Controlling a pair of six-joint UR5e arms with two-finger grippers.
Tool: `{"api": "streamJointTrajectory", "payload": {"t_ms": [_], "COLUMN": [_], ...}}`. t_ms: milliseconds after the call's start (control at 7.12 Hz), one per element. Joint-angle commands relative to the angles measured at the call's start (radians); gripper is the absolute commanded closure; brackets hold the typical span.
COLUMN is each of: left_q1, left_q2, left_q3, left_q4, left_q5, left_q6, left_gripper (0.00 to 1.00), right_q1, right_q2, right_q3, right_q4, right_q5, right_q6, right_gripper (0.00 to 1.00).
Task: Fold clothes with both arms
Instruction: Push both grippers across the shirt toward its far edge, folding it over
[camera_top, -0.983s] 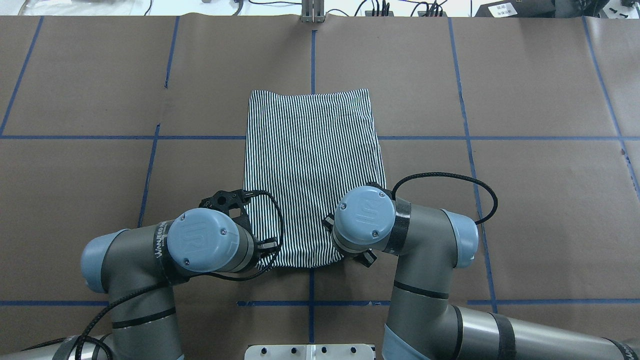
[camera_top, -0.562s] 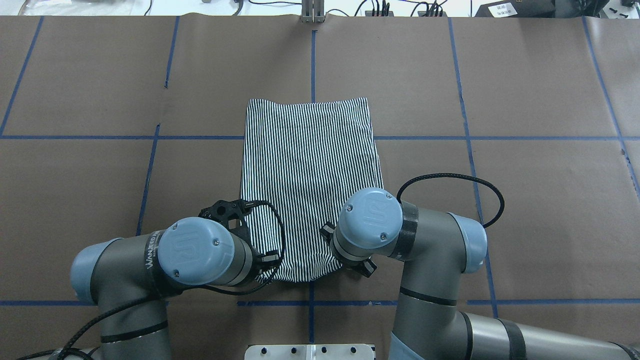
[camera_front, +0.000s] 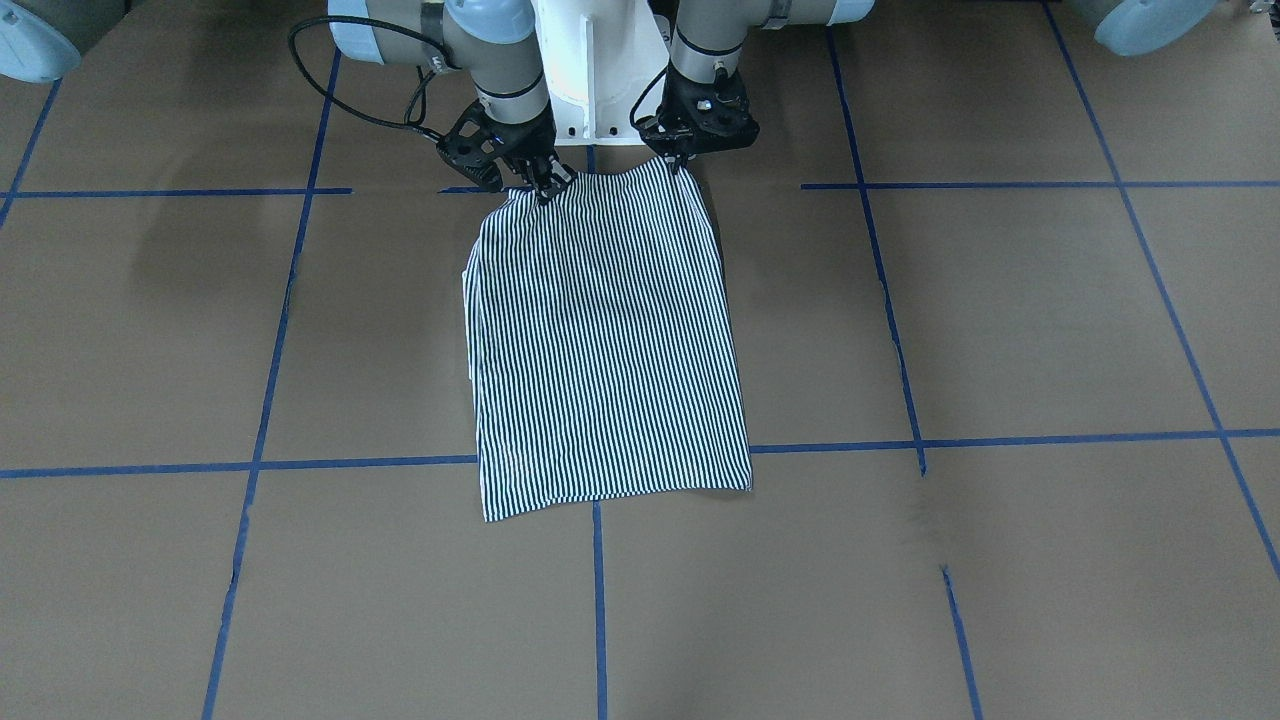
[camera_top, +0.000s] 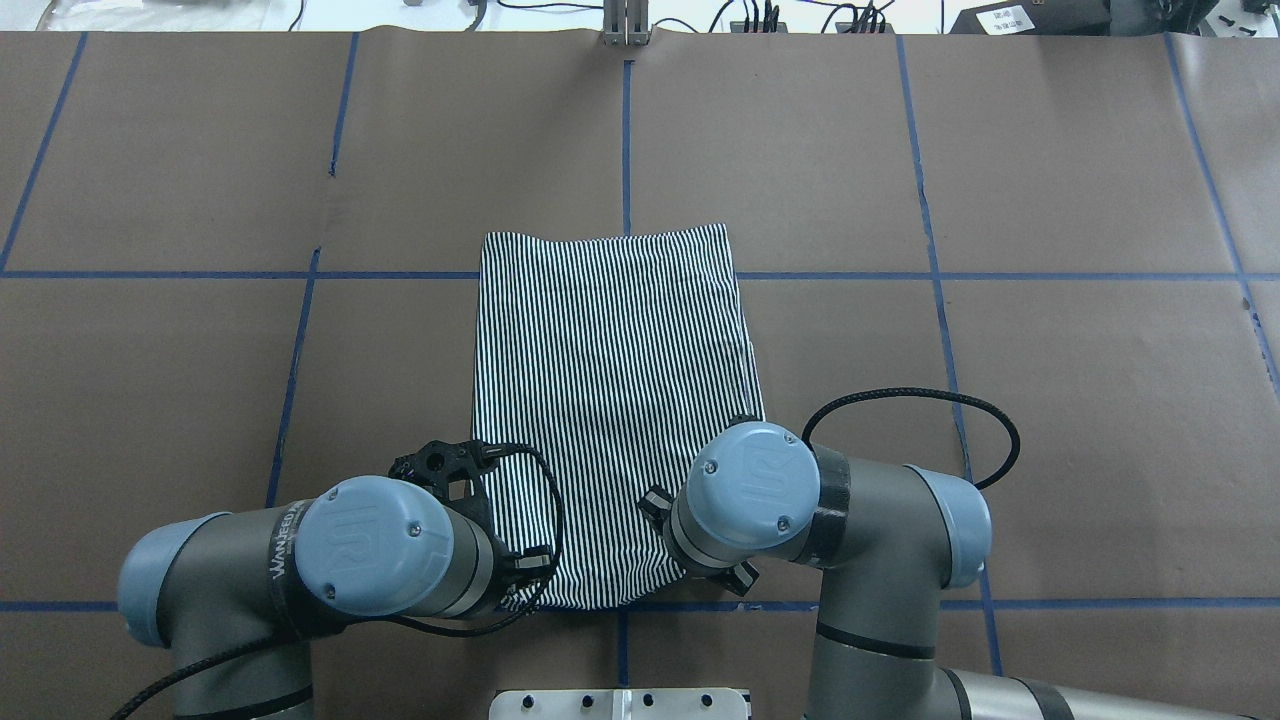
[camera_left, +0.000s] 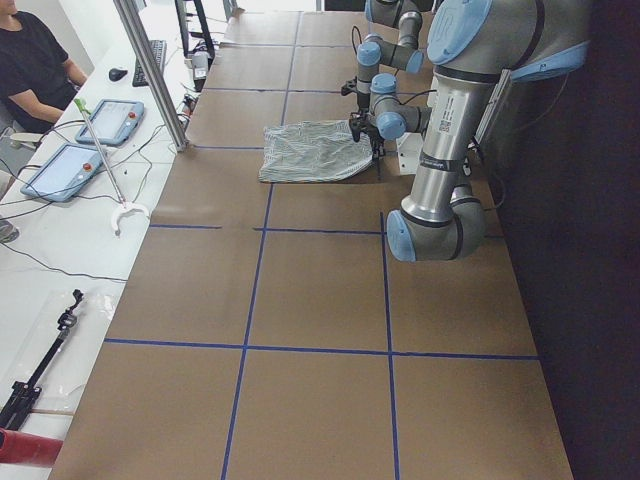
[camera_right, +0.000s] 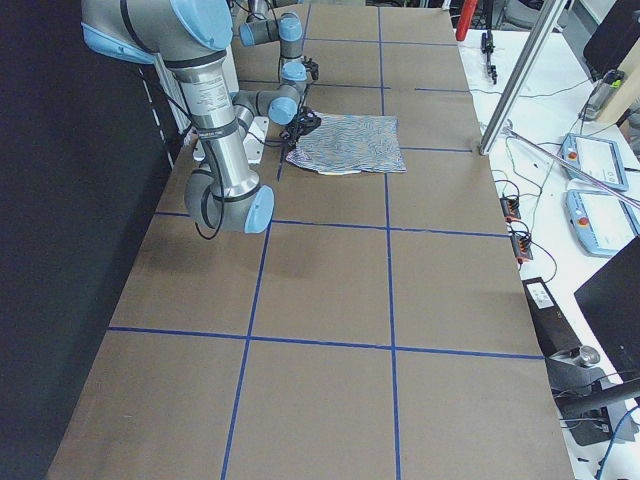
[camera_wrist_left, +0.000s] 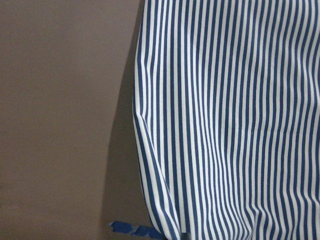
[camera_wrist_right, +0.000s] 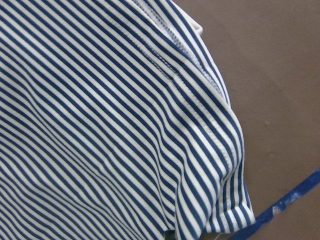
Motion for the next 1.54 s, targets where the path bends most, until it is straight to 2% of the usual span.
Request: {"api": "streamJointTrajectory", "payload": {"t_ms": [0, 421, 562, 842, 1123, 1263, 1404], "left_q1": [-0.059, -0.187, -0.201, -0.202, -0.213, -0.245, -0.295], "left_q2": [-0.007, -0.047, -0.047, -0.049, -0.049, -0.052, -0.073], "left_q3": [0.007, 0.01, 0.018, 0.094, 0.11, 0.11, 0.143], "left_q4": [-0.004, -0.018, -0.038, -0.128, -0.139, -0.139, -0.142], "left_q5": [0.0, -0.005, -0.003, -0.003, -0.003, -0.005, -0.005], "left_q6": [0.01, 0.073, 0.073, 0.065, 0.065, 0.066, 0.071], "left_gripper": [1.0, 1.0, 1.0, 1.0, 1.0, 1.0, 1.0], "right_q1": [0.048, 0.151, 0.174, 0.187, 0.219, 0.239, 0.263], "right_q2": [0.009, 0.048, 0.071, 0.074, 0.08, 0.101, 0.162], "right_q3": [0.002, -0.024, -0.072, -0.171, -0.182, -0.214, -0.289], "right_q4": [0.008, 0.011, 0.045, 0.225, 0.231, 0.232, 0.234], "right_q5": [-0.02, -0.023, -0.023, -0.025, -0.025, -0.025, -0.025], "right_q6": [-0.09, -0.167, -0.181, -0.178, -0.208, -0.219, -0.245], "right_gripper": [1.0, 1.0, 1.0, 1.0, 1.0, 1.0, 1.0]}}
